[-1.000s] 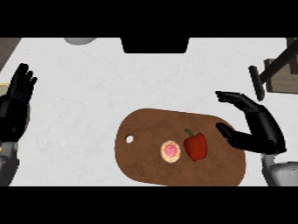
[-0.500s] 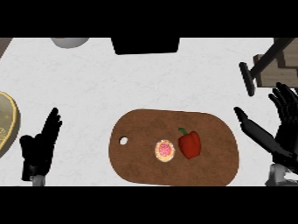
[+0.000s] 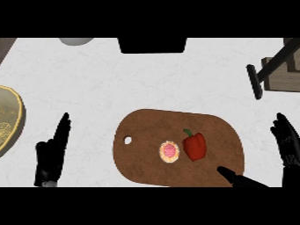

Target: Pick the cupcake from the cutting board and place it in the tiered basket

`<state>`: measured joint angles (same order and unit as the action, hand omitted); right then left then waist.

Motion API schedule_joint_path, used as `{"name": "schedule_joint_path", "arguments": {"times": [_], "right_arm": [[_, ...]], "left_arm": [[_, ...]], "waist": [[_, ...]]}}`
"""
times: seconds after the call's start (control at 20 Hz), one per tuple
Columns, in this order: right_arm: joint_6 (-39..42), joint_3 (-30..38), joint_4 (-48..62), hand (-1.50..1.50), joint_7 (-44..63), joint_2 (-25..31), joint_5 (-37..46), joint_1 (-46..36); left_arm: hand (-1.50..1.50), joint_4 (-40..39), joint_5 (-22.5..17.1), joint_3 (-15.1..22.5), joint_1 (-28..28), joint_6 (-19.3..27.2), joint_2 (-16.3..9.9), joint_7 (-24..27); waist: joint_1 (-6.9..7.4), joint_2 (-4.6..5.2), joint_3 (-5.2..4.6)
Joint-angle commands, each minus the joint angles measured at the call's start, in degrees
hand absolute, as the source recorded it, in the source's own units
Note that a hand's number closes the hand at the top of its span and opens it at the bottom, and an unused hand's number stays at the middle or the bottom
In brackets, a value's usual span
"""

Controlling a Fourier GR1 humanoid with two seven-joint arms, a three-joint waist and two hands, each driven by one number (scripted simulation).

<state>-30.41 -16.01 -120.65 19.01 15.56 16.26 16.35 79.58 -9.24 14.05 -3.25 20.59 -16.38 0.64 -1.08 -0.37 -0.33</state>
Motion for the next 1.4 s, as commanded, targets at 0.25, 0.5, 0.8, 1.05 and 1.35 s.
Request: {"name": "schedule_joint_path", "arguments": {"times": [0.25, 0.5, 0.8, 1.05, 1.35], "right_arm": [[15.7, -9.0, -9.8, -1.50, 28.4, 13.4, 20.3, 2.5], [24.0, -14.1, -13.7, -1.50, 47.4, 8.9, 32.6, -8.1], [32.0, -24.5, -5.8, -1.50, 57.4, -2.3, 44.3, -16.6], [40.0, -24.0, 1.8, -1.50, 59.5, -8.8, 47.6, -21.0], [45.4, -25.8, 6.9, -1.50, 62.9, -15.3, 49.8, -20.9]], "left_arm": [[0.00, -0.4, 0.9, 1.2, 0.3, 0.3, 1.0, -1.3], [0.00, -1.3, 1.9, 2.5, 0.8, 0.0, 2.1, -0.9], [0.00, -3.5, 0.3, -0.9, 4.9, -1.1, 1.7, -2.0], [0.00, -0.9, 2.4, 1.8, 0.4, 0.1, 2.7, -1.1], [0.00, -1.1, 2.3, 1.2, 1.5, -0.2, 2.7, -2.0]], "waist": [[1.16, 0.37, -0.35], [2.51, 0.57, -0.19], [1.64, 0.49, 0.04], [2.13, 0.47, 0.12], [1.58, 0.42, 0.16]]}}
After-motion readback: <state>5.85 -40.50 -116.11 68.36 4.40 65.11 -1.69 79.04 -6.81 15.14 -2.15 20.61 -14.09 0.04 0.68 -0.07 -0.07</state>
